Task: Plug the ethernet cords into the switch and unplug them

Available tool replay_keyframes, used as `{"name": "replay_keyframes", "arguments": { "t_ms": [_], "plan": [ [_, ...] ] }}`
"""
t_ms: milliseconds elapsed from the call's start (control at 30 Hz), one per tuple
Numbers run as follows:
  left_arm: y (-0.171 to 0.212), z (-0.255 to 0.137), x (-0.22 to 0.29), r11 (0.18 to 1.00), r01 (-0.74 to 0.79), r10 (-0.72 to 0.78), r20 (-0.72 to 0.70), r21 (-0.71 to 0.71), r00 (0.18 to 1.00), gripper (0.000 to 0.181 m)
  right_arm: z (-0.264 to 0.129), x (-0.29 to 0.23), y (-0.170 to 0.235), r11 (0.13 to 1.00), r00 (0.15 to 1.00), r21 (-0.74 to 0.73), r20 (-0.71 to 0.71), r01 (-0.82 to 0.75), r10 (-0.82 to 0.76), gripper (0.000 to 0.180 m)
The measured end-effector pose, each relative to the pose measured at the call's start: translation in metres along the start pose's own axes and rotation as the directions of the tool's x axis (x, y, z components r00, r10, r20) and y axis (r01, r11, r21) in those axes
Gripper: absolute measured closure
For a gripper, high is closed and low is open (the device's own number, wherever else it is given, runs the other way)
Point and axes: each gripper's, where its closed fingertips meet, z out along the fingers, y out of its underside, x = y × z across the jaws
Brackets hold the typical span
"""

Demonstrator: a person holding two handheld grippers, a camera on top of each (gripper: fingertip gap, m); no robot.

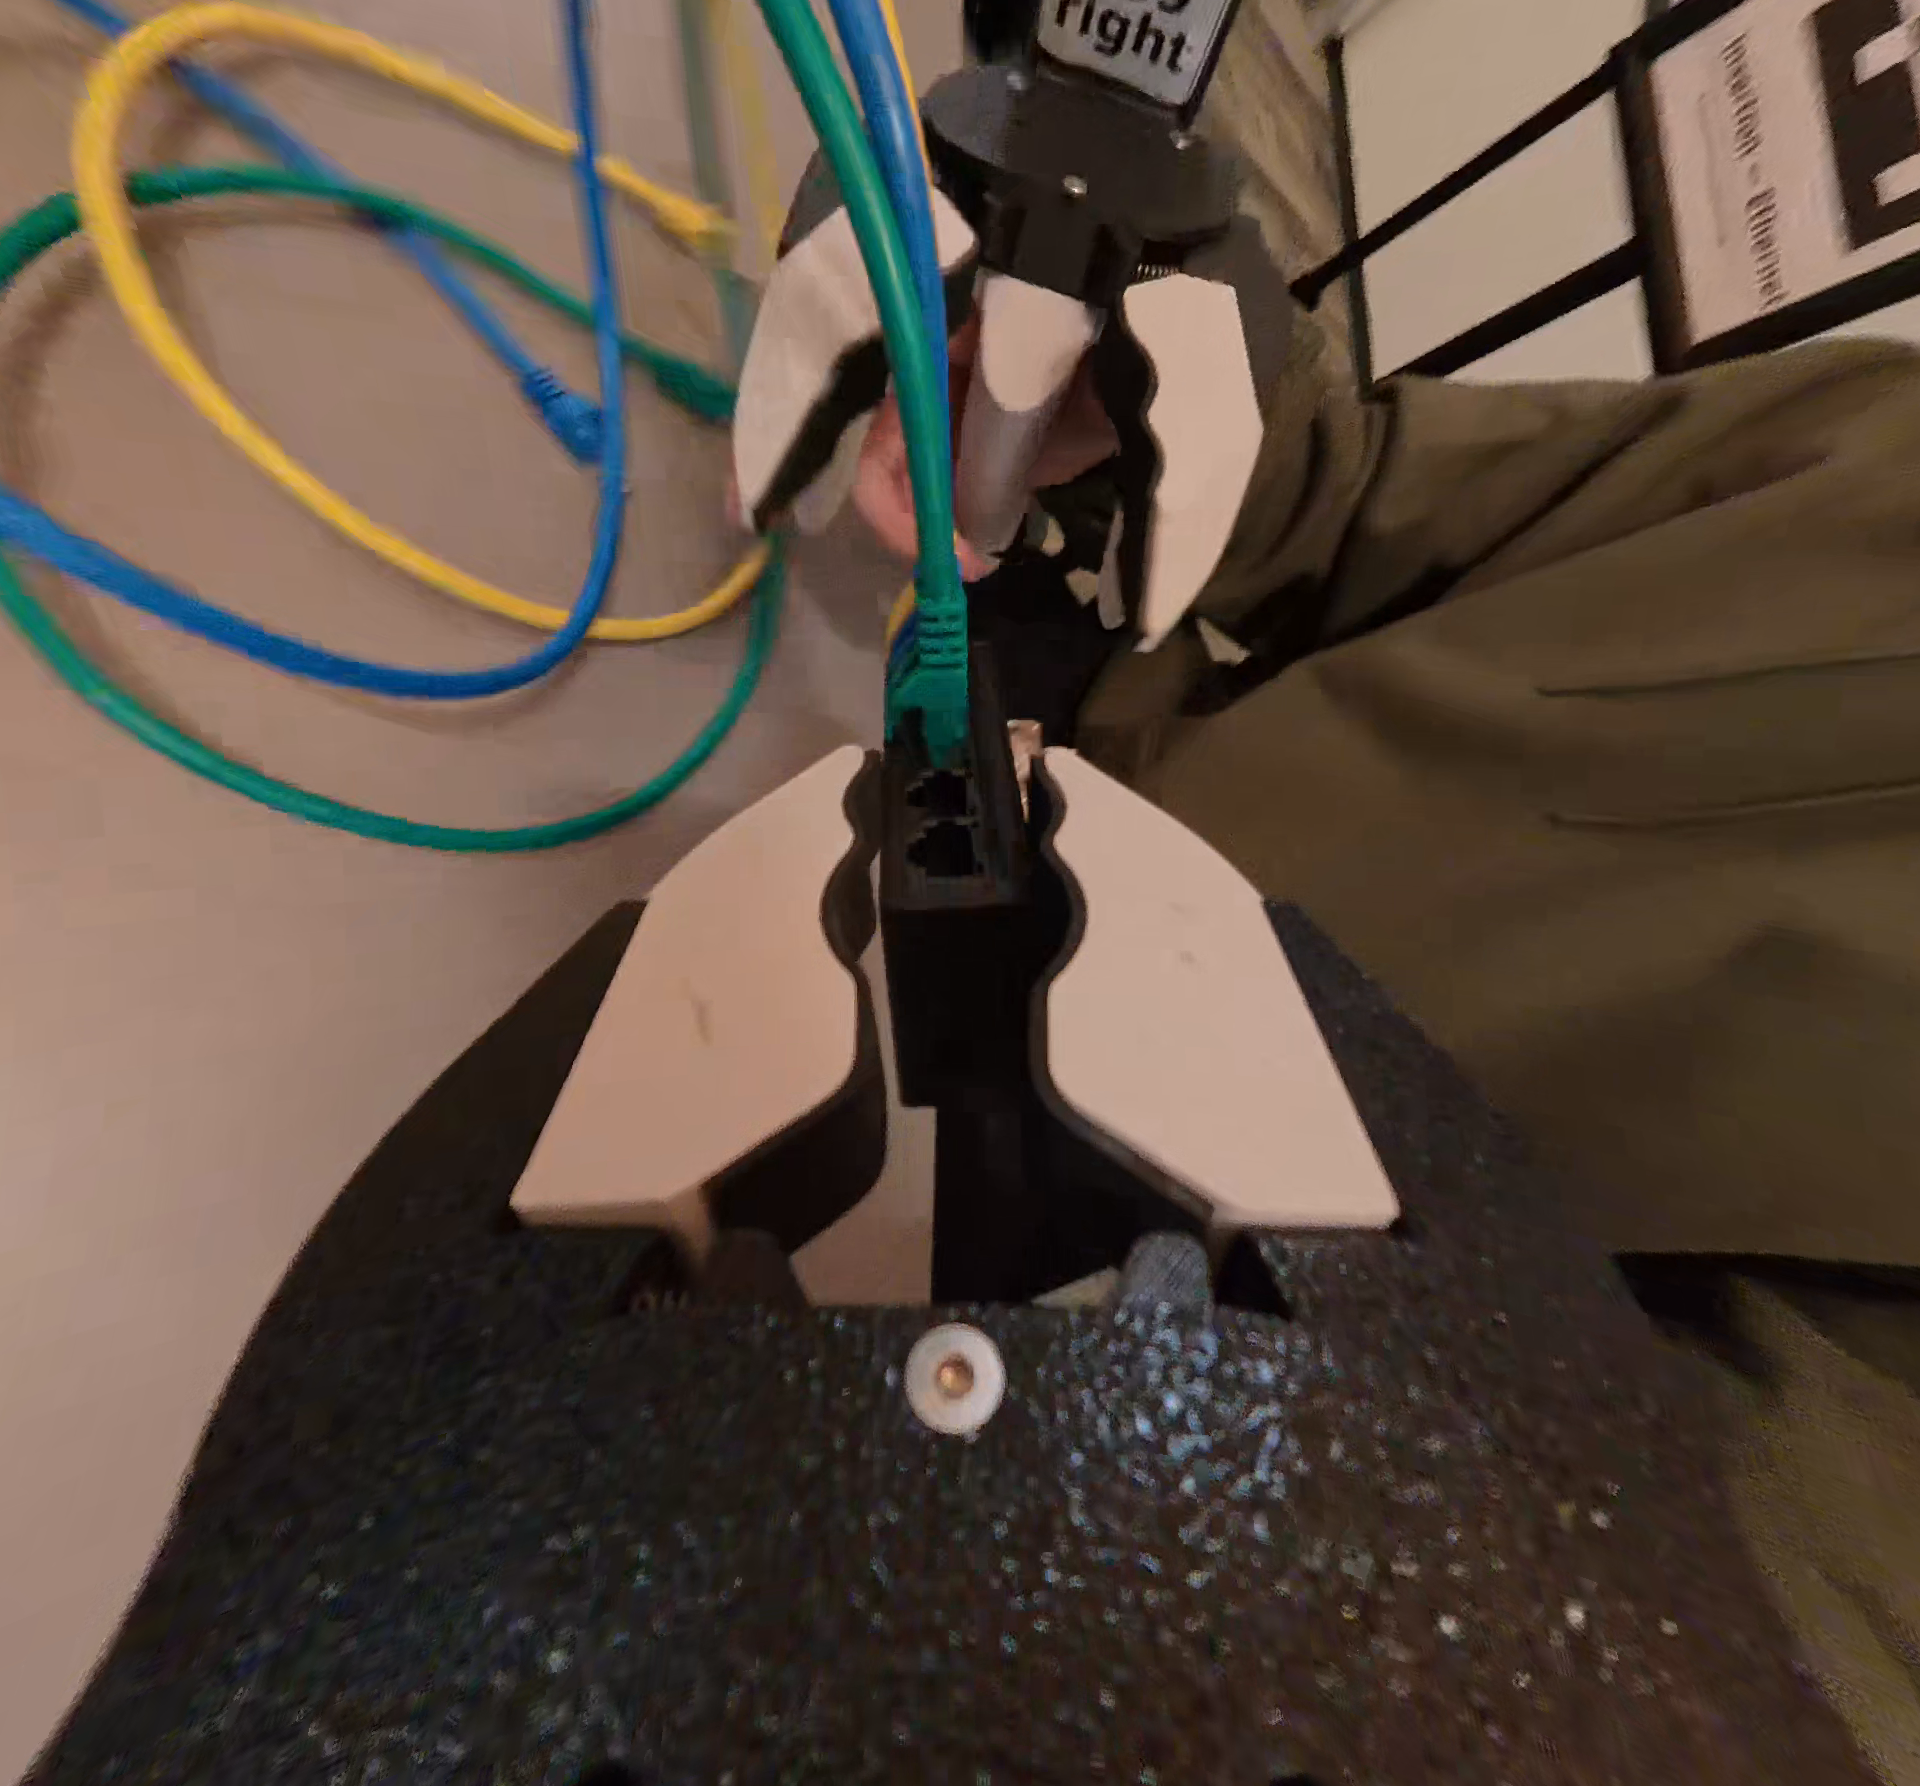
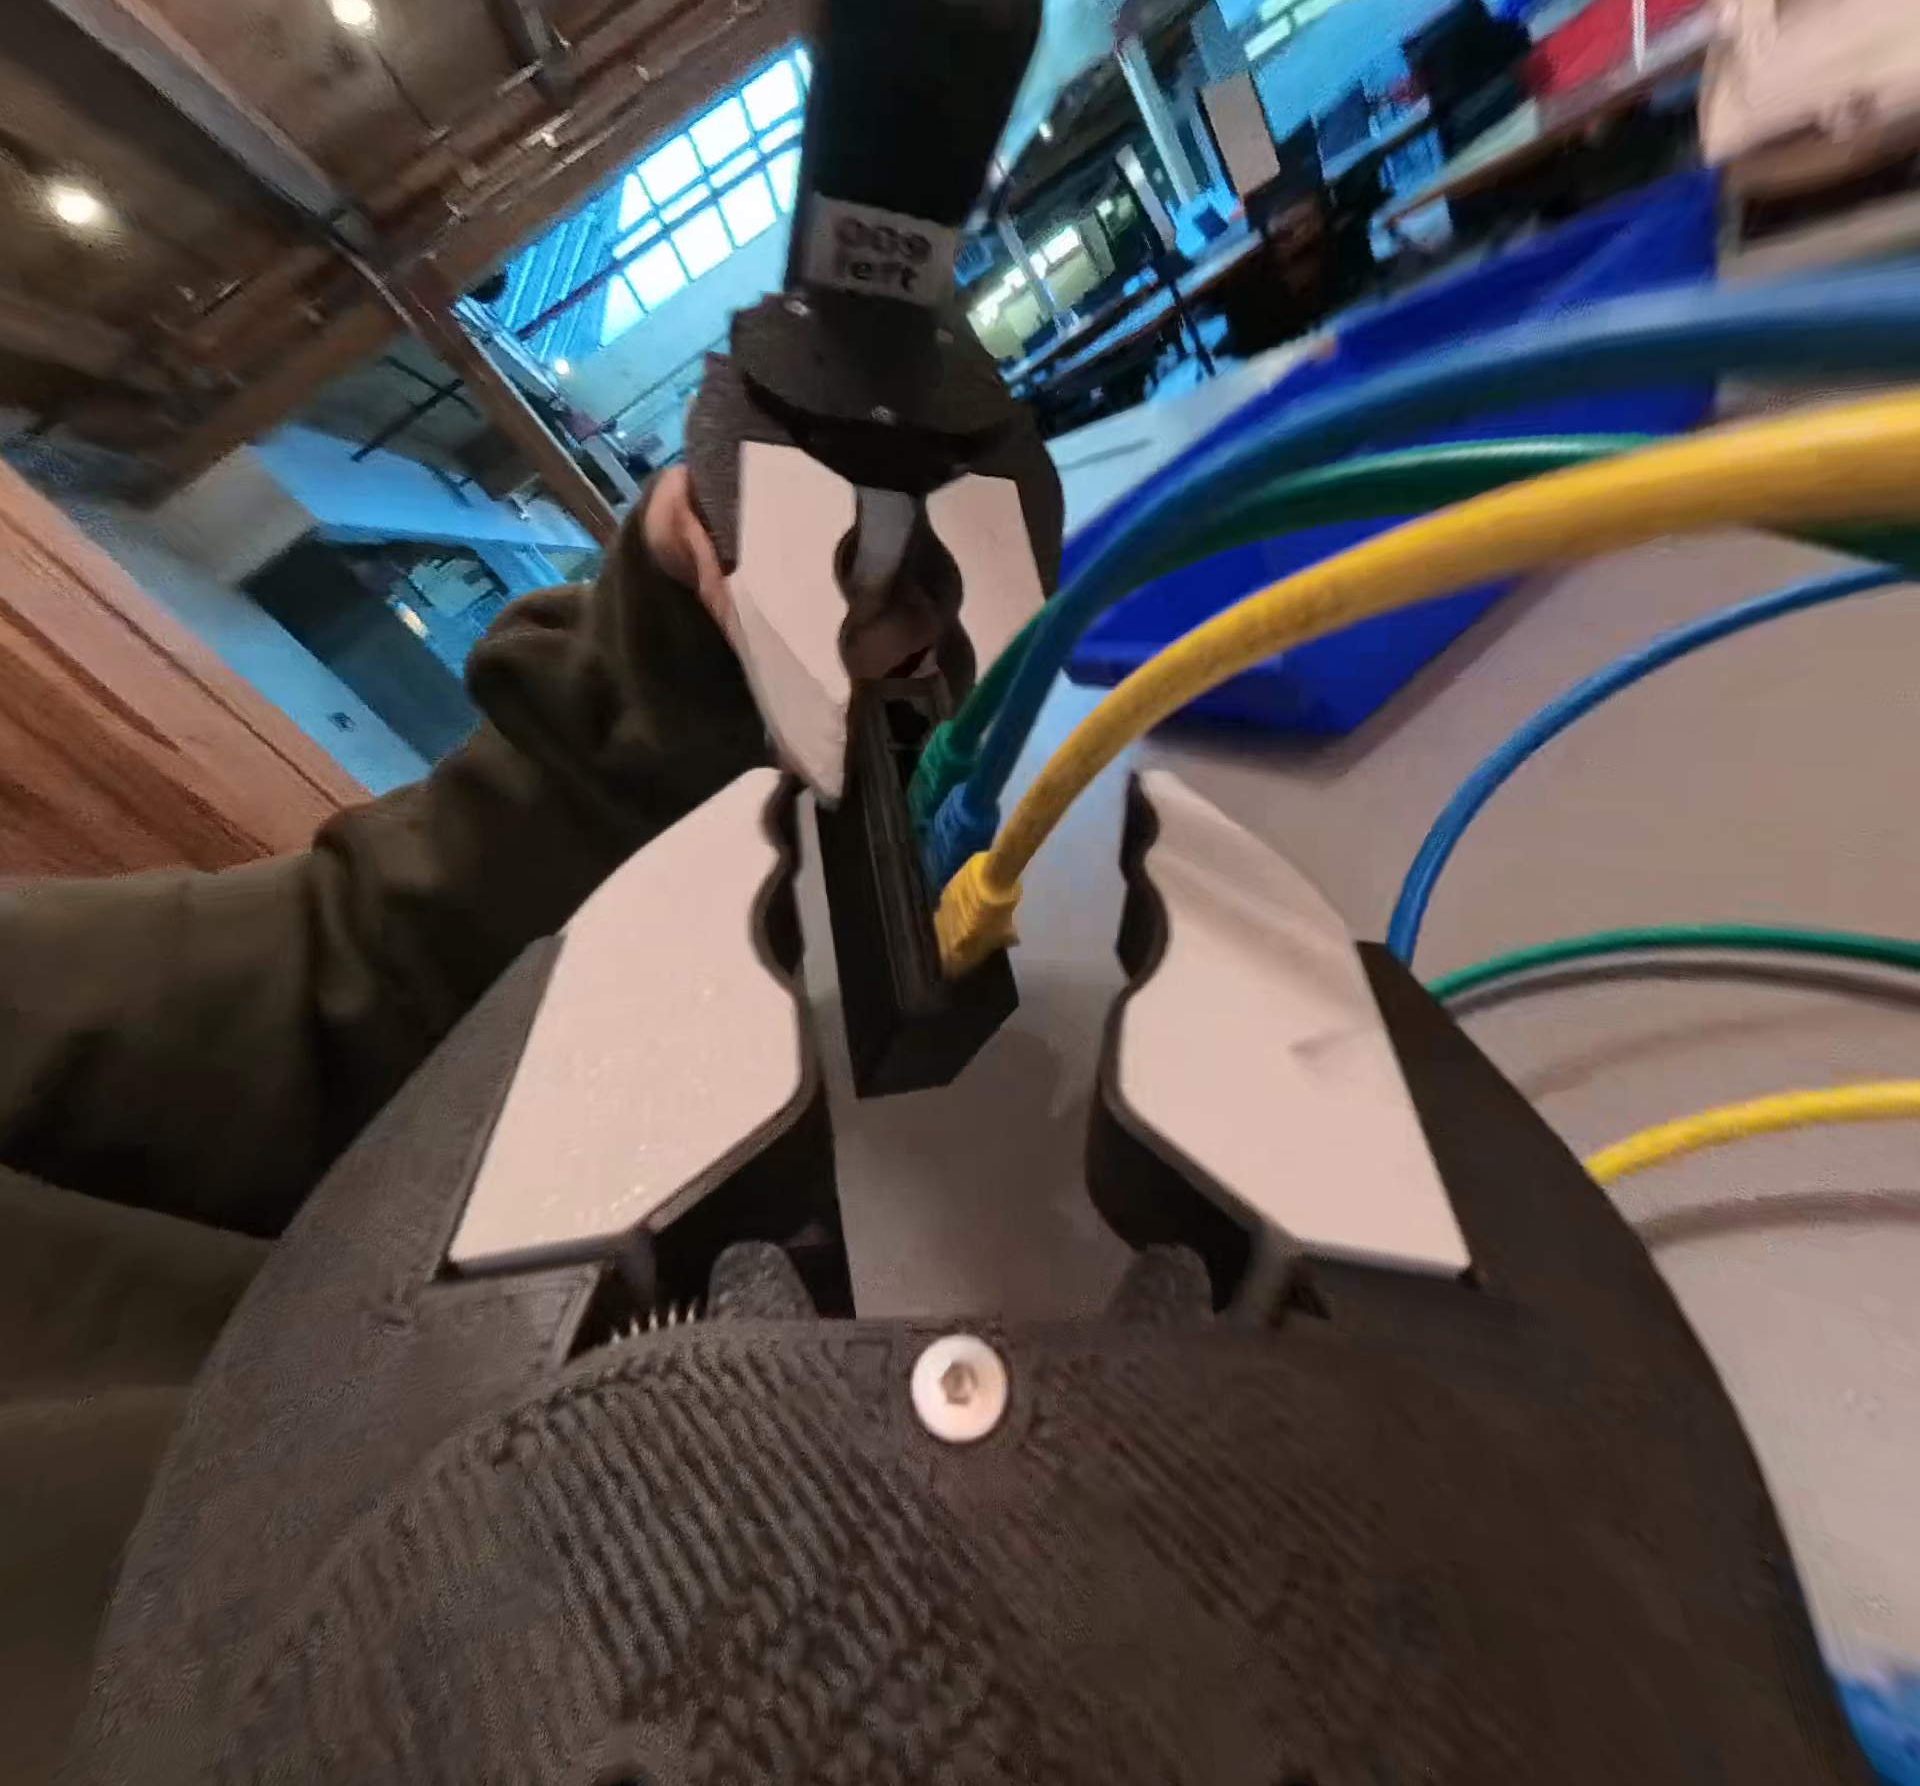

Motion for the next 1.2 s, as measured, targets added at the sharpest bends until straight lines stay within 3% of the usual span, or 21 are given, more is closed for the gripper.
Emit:
{"name": "replay_keyframes", "arguments": {
  "t_ms": [33,67,100,267,333,367,467,533,600,700,800,900,1000,1200],
  "plan": [
    [0.003,0.005,-0.006,1.000,0.005,-0.005,0.013,-0.013,1.000,0.155,0.005,0.008,0.010,0.999,0.999,-0.020,-0.018,-0.041,0.041,0.132],
    [0.005,0.009,-0.011,1.000,0.016,-0.016,0.016,-0.015,1.000,0.155,0.010,0.009,0.019,0.997,0.998,-0.035,0.011,-0.066,0.067,0.159],
    [0.008,0.011,-0.016,0.999,0.027,-0.027,0.015,-0.021,1.000,0.155,0.012,0.011,0.023,0.995,0.994,-0.020,0.032,-0.099,0.100,0.165],
    [-0.006,0.007,-0.030,0.990,0.010,-0.007,-0.026,0.139,1.000,0.157,0.015,0.026,0.021,0.975,0.979,0.092,0.053,-0.202,0.198,0.167],
    [-0.022,0.002,-0.035,0.958,-0.092,0.084,0.040,0.270,0.996,0.159,0.012,0.032,0.014,0.963,0.974,0.143,0.027,-0.228,0.226,0.168],
    [-0.030,-0.003,-0.037,0.932,-0.143,0.114,0.106,0.333,0.988,0.171,0.009,0.035,0.011,0.959,0.973,0.172,0.005,-0.227,0.230,0.168],
    [-0.050,-0.032,-0.039,0.785,-0.318,0.131,0.358,0.531,0.924,0.147,-0.005,0.042,-0.008,0.912,0.955,0.291,0.027,-0.289,0.294,0.168],
    [-0.047,-0.048,-0.040,0.675,-0.342,0.044,0.427,0.654,0.903,0.115,-0.017,0.048,-0.022,0.869,0.943,0.380,0.027,-0.317,0.332,0.168],
    [-0.035,-0.037,-0.037,0.629,-0.238,-0.001,0.307,0.740,0.952,0.120,-0.026,0.052,-0.031,0.823,0.927,0.449,0.038,-0.349,0.372,0.168],
    [-0.023,-0.005,-0.042,0.584,0.074,-0.107,-0.013,0.808,0.994,0.124,-0.032,0.062,-0.034,0.754,0.897,0.537,0.013,-0.378,0.441,0.168],
    [-0.030,0.006,-0.053,0.377,0.350,-0.185,-0.301,0.858,0.936,0.128,-0.028,0.067,-0.027,0.729,0.883,0.566,-0.007,-0.384,0.470,0.168],
    [-0.038,0.016,-0.056,0.292,0.489,-0.144,-0.467,0.822,0.872,0.133,-0.029,0.072,-0.022,0.711,0.867,0.591,-0.040,-0.380,0.497,0.168],
    [-0.045,0.018,-0.055,0.253,0.534,-0.098,-0.528,0.807,0.844,0.148,-0.033,0.080,-0.020,0.705,0.854,0.602,-0.071,-0.375,0.516,0.168],
    [-0.048,0.032,-0.059,0.288,0.484,-0.132,-0.466,0.826,0.875,0.148,-0.035,0.086,-0.014,0.700,0.836,0.620,-0.123,-0.356,0.534,0.168]
  ]
}}
